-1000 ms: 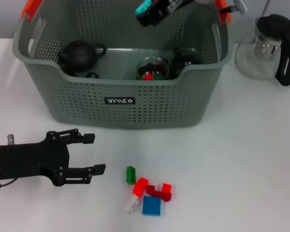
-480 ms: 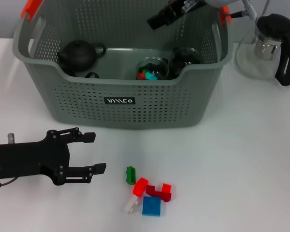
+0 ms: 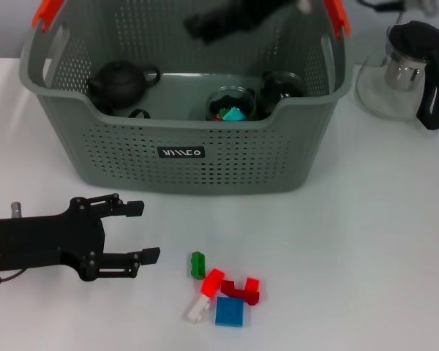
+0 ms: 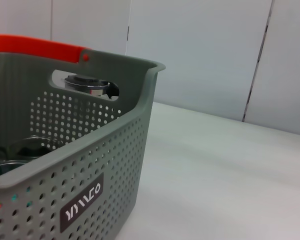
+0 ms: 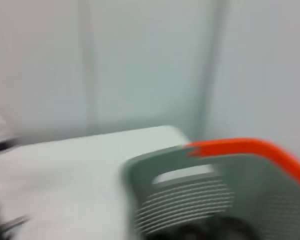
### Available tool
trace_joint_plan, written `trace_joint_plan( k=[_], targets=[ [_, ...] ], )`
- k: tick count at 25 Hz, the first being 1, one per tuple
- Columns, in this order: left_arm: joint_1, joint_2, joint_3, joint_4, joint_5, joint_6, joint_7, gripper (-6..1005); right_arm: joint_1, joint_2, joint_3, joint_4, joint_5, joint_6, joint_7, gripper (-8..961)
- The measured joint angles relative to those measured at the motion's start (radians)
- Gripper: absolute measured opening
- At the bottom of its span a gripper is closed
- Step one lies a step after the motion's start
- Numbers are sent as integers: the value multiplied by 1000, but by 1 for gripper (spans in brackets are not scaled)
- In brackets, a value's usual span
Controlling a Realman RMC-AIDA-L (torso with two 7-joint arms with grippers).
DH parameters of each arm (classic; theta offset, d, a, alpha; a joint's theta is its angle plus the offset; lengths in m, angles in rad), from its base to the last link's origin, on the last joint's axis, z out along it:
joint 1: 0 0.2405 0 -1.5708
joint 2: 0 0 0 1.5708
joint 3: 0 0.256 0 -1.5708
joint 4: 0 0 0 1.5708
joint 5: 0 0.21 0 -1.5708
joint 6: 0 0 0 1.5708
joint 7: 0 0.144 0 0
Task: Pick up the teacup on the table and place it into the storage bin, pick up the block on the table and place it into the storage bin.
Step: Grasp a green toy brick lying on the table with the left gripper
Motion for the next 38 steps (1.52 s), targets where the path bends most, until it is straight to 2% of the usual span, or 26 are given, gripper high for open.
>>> trace_joint_plan(
  k=[2, 3, 7, 13, 20, 26, 32, 35, 36, 38],
  targets=[
    [1, 0, -1, 0, 0, 0, 1, 829, -47, 0, 20, -59, 84, -146, -82, 928],
    [2, 0, -2, 0, 0, 0, 2, 829, -47, 0, 20, -59, 84, -146, -82, 936],
    [2, 0, -6, 0, 0, 0, 3, 829, -84, -1, 48, -67, 124, -336, -146, 943],
    [-1, 0, -6, 2, 2, 3, 2, 830, -139, 3, 41, -41, 157, -491, -176, 942],
    [-4, 1, 9, 18, 9, 26, 6, 830, -182, -5, 52, 115, 149, -534, -205, 941],
    [-17, 3, 74, 85, 14, 15, 7, 829, -183, -11, 73, 136, 142, -549, -208, 939],
    [-90, 10, 149, 128, 107, -31, 6, 826, -165, -13, 105, 171, 120, -563, -181, 938],
    [-104, 9, 187, 131, 128, -55, 6, 825, -153, -18, 125, 206, 116, -578, -168, 938],
    [-119, 2, 255, 150, 151, -83, 4, 825, -151, -20, 132, 212, 116, -578, -163, 938],
    [-119, 2, 255, 150, 151, -83, 4, 824, -149, -22, 152, 225, 116, -579, -153, 938]
  ],
)
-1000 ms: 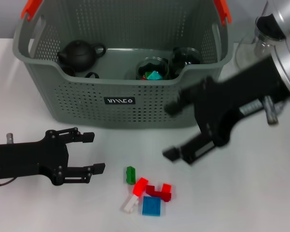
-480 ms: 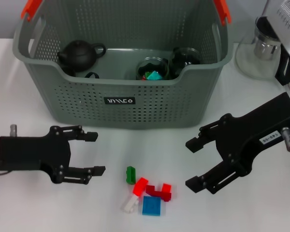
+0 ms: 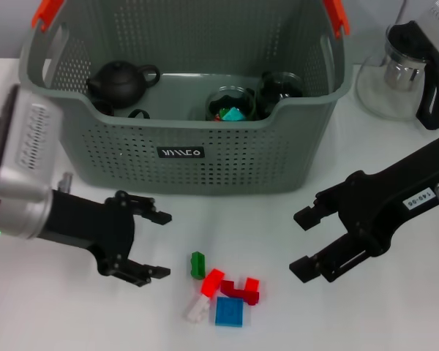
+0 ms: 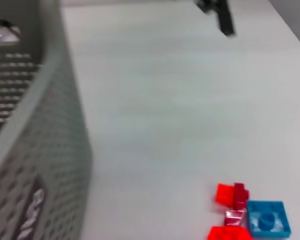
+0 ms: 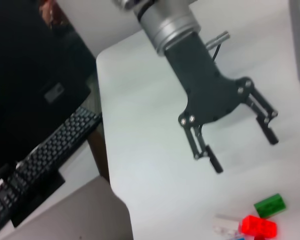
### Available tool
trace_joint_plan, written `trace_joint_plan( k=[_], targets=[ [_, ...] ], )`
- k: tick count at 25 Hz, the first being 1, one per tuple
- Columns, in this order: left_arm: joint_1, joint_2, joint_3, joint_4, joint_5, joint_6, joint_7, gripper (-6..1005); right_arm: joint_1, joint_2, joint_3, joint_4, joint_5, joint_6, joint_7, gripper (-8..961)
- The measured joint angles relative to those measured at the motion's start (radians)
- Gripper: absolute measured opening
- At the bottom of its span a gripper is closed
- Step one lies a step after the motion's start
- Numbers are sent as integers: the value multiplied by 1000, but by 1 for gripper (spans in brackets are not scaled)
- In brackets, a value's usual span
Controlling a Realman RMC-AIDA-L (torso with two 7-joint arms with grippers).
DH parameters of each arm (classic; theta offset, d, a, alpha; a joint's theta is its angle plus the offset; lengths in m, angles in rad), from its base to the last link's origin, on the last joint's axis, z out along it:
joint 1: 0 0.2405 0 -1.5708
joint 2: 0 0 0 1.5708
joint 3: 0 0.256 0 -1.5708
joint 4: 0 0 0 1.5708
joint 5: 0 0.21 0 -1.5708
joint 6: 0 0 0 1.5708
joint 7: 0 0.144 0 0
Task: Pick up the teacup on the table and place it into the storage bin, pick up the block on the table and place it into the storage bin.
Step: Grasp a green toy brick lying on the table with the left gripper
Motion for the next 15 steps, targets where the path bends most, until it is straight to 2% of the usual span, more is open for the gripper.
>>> trace_joint_plan(
  k=[1, 2, 5, 11, 15],
  targets=[
    [-6, -15, 87, 47, 14, -20, -3, 824, 0, 0, 7, 3, 0, 0, 2, 938],
    [-7, -22, 134, 74, 15, -25, -7, 824, 1, 0, 14, 5, 0, -1, 3, 938],
    [-9, -36, 210, 119, 15, -37, -22, 824, 0, 3, 22, 9, 0, -1, 5, 938],
    [-31, -49, 316, 119, 25, -124, -38, 825, -3, 10, 26, 35, 0, 5, 1, 938],
    [-61, -53, 334, 72, 40, -161, -55, 825, 1, 10, 29, 64, 0, 10, -5, 938]
  ],
)
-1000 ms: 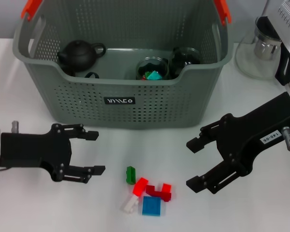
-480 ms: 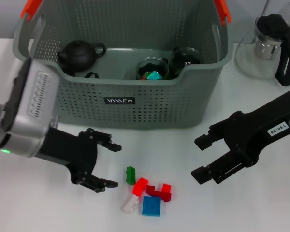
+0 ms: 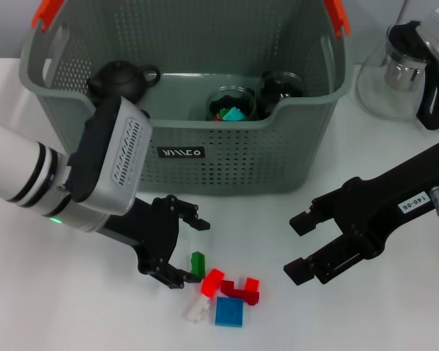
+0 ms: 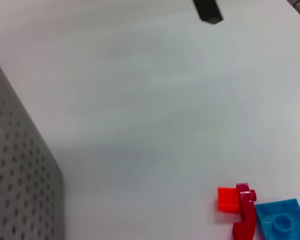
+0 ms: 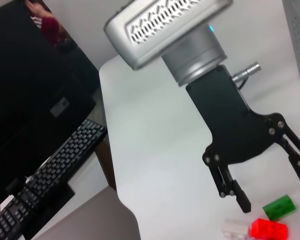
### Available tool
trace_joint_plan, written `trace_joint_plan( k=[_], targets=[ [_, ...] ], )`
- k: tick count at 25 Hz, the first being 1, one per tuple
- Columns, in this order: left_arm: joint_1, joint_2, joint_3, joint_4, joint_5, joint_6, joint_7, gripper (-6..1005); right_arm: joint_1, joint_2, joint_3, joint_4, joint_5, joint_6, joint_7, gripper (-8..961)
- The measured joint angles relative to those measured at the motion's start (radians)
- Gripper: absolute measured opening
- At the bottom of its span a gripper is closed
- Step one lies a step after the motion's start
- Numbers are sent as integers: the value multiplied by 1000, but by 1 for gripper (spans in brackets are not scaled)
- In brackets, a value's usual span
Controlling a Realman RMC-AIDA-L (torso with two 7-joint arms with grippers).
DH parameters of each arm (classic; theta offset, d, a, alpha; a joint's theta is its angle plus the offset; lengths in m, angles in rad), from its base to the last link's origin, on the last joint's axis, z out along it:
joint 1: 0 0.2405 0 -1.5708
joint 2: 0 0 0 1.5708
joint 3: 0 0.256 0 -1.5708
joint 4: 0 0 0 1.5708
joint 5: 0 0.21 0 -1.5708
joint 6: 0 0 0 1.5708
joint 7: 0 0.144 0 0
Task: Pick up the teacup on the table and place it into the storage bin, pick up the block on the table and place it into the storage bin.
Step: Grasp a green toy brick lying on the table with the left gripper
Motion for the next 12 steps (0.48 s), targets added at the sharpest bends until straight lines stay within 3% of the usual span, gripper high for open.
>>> trace_joint_plan(
  k=[12],
  targets=[
    [-6, -2, 2, -44, 23, -44, -3, 824, -1, 1, 3, 21, 0, 11, -27, 939]
  ],
)
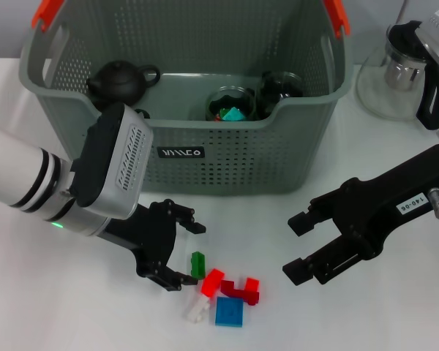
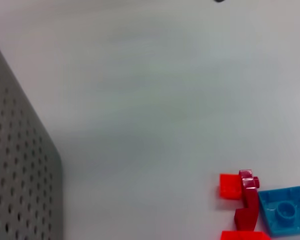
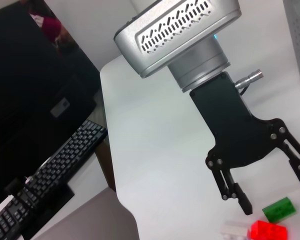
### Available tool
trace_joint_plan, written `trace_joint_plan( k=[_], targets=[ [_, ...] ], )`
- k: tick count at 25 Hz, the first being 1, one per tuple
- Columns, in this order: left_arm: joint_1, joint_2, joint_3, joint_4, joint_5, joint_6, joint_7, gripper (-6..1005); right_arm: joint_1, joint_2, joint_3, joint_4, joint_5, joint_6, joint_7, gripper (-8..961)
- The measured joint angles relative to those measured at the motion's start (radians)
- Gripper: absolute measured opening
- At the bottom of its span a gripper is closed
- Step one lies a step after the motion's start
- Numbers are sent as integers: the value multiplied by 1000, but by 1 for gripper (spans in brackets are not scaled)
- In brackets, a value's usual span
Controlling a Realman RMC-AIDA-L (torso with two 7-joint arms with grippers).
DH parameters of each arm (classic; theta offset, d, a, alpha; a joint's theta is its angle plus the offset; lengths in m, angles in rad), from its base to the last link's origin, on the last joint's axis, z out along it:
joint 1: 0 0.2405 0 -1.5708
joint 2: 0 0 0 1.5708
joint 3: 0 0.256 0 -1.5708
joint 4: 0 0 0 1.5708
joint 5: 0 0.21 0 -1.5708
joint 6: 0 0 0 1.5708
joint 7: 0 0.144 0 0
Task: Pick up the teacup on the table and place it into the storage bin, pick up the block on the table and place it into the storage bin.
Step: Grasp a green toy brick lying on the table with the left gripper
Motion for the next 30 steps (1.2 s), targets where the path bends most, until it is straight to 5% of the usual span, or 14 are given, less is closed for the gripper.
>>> trace_joint_plan(
  k=[30],
  targets=[
    [-14, -4, 13, -60, -2, -58, 0, 822, 3, 0, -3, 12, 0, 20, -15, 939]
  ],
)
